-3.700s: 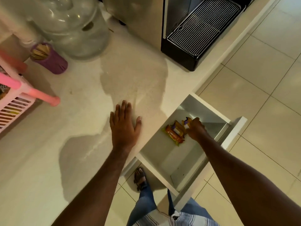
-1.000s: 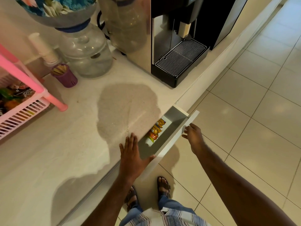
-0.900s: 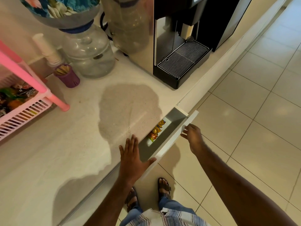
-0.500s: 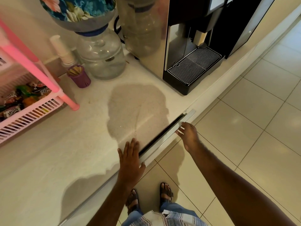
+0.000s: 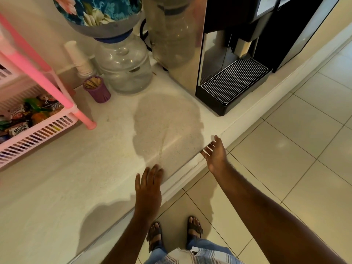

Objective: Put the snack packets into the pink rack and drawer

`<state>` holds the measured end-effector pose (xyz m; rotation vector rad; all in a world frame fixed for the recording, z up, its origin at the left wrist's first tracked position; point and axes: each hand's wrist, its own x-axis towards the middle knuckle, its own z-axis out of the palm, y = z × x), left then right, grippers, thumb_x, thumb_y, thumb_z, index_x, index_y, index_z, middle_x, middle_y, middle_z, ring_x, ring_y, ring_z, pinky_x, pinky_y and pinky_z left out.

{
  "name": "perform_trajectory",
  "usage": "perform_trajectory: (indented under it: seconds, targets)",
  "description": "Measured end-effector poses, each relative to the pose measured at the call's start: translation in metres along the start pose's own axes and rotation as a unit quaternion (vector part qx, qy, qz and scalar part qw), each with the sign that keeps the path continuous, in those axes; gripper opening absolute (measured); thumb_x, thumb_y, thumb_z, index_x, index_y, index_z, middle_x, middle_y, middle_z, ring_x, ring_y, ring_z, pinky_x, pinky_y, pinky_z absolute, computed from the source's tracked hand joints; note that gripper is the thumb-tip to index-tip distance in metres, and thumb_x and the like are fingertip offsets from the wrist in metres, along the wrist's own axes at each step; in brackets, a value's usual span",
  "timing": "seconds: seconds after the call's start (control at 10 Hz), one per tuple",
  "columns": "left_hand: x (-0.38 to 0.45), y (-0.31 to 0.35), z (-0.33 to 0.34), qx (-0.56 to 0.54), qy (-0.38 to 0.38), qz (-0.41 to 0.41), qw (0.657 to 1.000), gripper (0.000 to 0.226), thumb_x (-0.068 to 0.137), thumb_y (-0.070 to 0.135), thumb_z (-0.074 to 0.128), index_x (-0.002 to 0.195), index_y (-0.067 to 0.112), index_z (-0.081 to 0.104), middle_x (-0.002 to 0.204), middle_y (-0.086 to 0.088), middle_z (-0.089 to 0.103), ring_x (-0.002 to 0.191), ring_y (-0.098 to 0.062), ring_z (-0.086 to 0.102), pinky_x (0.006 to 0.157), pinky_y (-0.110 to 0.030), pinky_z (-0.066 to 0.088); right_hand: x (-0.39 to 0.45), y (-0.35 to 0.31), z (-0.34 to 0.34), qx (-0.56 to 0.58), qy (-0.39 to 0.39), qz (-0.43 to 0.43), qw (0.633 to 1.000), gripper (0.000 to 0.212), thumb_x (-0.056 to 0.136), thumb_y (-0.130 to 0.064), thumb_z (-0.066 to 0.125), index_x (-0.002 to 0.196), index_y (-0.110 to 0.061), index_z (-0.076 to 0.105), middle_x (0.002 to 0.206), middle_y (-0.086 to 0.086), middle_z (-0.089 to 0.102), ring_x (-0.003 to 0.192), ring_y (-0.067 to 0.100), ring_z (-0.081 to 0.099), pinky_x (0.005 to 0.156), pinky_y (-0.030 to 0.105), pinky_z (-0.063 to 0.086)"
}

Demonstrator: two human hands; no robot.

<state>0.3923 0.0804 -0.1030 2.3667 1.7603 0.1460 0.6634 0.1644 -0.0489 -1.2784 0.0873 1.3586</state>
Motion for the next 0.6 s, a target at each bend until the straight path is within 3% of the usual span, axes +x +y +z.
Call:
perform_trajectory:
  seconds: [0.2,0.3,0.4,0.5,0.6]
  targets:
    - [0.0,0.002,0.0,-0.012,0.001,-0.003,1.0,0.08,0.075,0.009,0.077,0.147,0.021,0.043,0.158,-0.003,0.039,0.146,-0.031,0.038,0.115,-0.063,0.033,0.006,-0.001,-0.008,-0.02,-0.006,0.014,1.0,0.048,0.1,-0.034,0.057,0.144,-0.016,0.049,0.133,0.014,0.058,0.123,0.033,0.058,0.105,0.053,0.05]
    - [-0.001,0.002,-0.002,-0.024,0.007,0.002,1.0,0.083,0.074,0.017,0.081,0.148,0.021,0.042,0.159,-0.002,0.039,0.146,-0.029,0.038,0.116,-0.062,0.033,0.005,-0.001,-0.006,-0.115,0.07,-0.019,0.991,0.043,0.097,-0.028,0.063,0.135,-0.016,0.048,0.133,0.012,0.054,0.119,0.029,0.056,0.103,0.047,0.051]
    - [-0.007,-0.004,-0.007,-0.044,0.032,0.024,0.998,0.078,0.083,0.041,0.075,0.15,0.018,0.041,0.159,-0.003,0.04,0.148,-0.027,0.036,0.119,-0.06,0.028,-0.002,0.005,0.0,-0.276,0.108,-0.149,0.943,0.034,0.093,-0.019,0.069,0.118,-0.021,0.045,0.126,0.011,0.054,0.114,0.03,0.057,0.092,0.039,0.052]
    - [-0.009,-0.01,-0.014,-0.067,0.048,0.003,0.997,0.066,0.096,0.052,0.057,0.151,0.02,0.041,0.159,-0.001,0.04,0.15,-0.025,0.032,0.121,-0.057,0.025,-0.012,0.012,0.007,-0.385,0.046,-0.234,0.891,0.033,0.091,-0.016,0.069,0.114,-0.024,0.047,0.115,0.004,0.055,0.11,0.027,0.059,0.095,0.046,0.054]
    - [-0.006,-0.022,-0.022,-0.073,0.058,-0.067,0.993,0.055,0.102,0.056,0.039,0.149,0.027,0.039,0.159,0.003,0.039,0.15,-0.024,0.031,0.123,-0.053,0.024,-0.019,0.023,0.024,-0.508,-0.041,-0.311,0.802,0.034,0.09,-0.017,0.068,0.116,-0.025,0.048,0.111,-0.004,0.053,0.106,0.021,0.054,0.098,0.051,0.052]
